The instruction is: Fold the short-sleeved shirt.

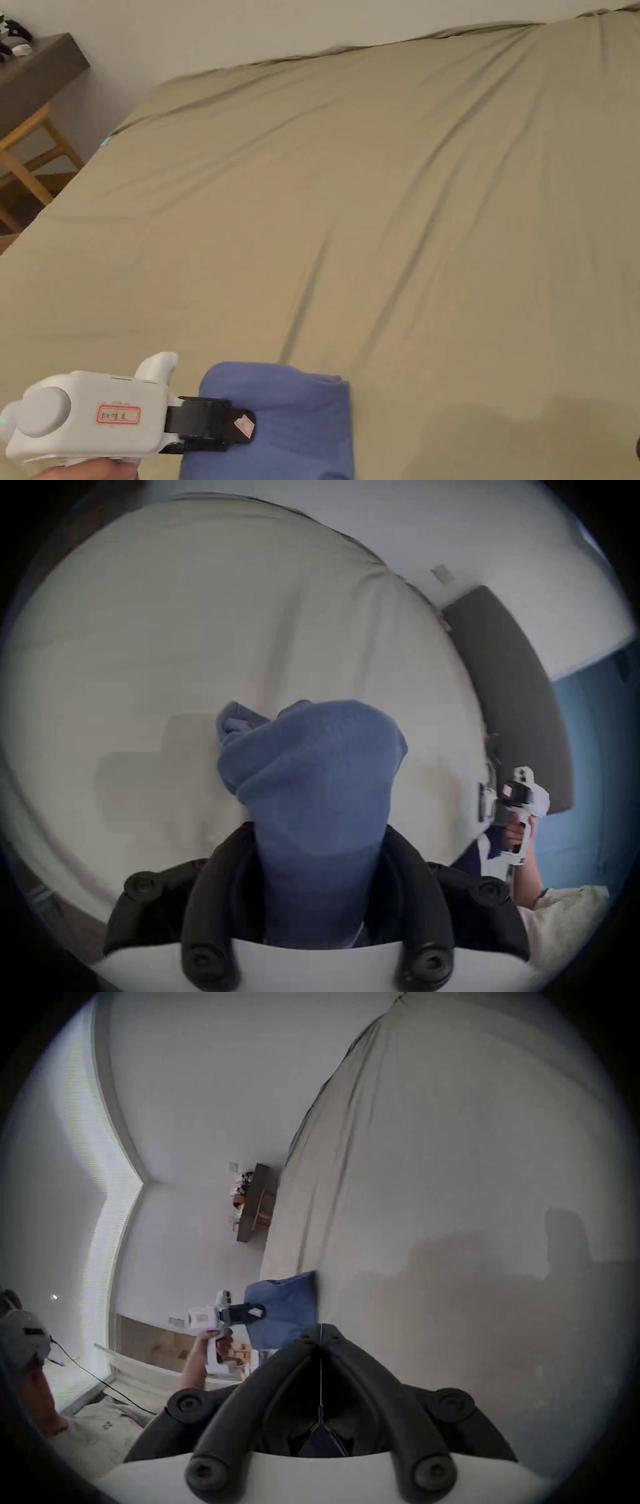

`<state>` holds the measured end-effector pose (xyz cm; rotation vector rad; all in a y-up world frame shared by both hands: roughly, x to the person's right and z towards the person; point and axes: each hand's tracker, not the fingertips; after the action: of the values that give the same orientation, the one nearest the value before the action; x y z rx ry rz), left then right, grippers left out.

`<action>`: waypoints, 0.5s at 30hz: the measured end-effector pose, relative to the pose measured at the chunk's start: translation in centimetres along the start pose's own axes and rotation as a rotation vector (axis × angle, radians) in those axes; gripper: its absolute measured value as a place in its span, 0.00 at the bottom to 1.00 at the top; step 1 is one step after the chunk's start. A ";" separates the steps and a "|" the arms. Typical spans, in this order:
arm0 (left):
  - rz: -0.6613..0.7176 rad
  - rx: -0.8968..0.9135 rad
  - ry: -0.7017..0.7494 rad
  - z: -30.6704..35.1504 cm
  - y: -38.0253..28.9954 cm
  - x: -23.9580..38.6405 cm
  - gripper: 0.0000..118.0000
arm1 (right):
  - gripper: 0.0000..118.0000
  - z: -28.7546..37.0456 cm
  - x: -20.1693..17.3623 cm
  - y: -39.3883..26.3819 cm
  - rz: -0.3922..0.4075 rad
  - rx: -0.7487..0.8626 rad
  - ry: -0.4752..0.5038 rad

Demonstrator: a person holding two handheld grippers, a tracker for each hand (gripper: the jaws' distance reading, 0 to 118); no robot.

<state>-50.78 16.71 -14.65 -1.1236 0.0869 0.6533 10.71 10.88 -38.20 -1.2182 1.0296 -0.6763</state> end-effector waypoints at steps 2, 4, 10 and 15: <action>0.055 0.002 0.010 2.0 0.7 -3.6 0.39 | 0.02 0.8 0.0 -0.3 0.007 0.010 -0.058; 0.096 -0.025 0.049 3.0 1.1 -6.2 0.39 | 0.02 1.5 0.5 -0.8 -0.017 0.023 -0.088; 0.168 -0.161 0.348 0.5 0.0 -9.3 1.00 | 0.02 2.6 2.1 -2.4 -0.111 0.048 -0.102; 0.039 -0.037 0.353 0.6 0.0 -11.0 1.00 | 0.02 3.3 0.4 -2.4 -0.019 0.063 -0.259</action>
<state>-59.84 12.39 -10.13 -1.2669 0.4002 0.4870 14.07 11.31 -35.93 -1.2256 0.7772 -0.5444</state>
